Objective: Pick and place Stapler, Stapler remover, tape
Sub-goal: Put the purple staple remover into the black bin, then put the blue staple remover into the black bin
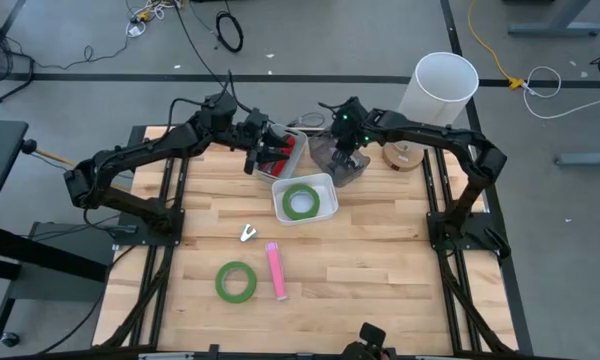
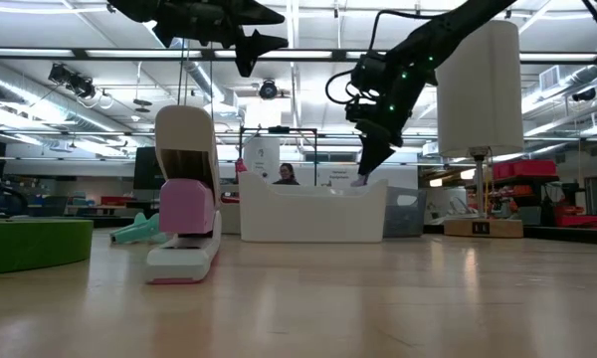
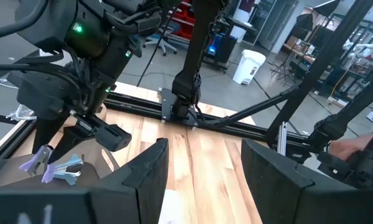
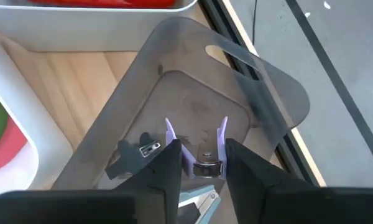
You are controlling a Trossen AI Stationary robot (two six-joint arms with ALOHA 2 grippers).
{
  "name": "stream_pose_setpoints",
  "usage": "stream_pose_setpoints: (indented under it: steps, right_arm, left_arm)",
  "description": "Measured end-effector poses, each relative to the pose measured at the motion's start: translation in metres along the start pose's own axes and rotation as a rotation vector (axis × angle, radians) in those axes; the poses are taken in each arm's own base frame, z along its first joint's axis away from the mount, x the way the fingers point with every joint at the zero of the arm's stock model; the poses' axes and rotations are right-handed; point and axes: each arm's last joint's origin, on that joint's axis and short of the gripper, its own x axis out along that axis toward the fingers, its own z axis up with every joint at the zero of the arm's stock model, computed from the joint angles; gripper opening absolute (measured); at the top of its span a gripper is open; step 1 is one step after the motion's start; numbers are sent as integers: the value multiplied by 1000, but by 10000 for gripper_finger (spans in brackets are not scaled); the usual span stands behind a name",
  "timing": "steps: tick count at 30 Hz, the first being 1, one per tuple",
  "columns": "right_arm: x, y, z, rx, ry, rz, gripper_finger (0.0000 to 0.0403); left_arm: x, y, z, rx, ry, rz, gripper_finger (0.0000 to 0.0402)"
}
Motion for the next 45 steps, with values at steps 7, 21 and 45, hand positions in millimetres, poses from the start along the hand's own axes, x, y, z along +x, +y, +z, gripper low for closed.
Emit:
stream_pose_setpoints:
  steps: [7, 21, 45]
  right_arm:
    - [0, 0, 1, 2, -15, -4, 112]
    - [-1, 0, 1, 60, -16, -1, 261]
    - [-138, 23, 8, 21, -408, -2, 265]
  left_arm:
    - [0, 0, 0, 0, 0, 0, 204]
    - [0, 0, 0, -2, 2, 0, 204]
    - [-4, -13, -60, -303, 533, 222, 204]
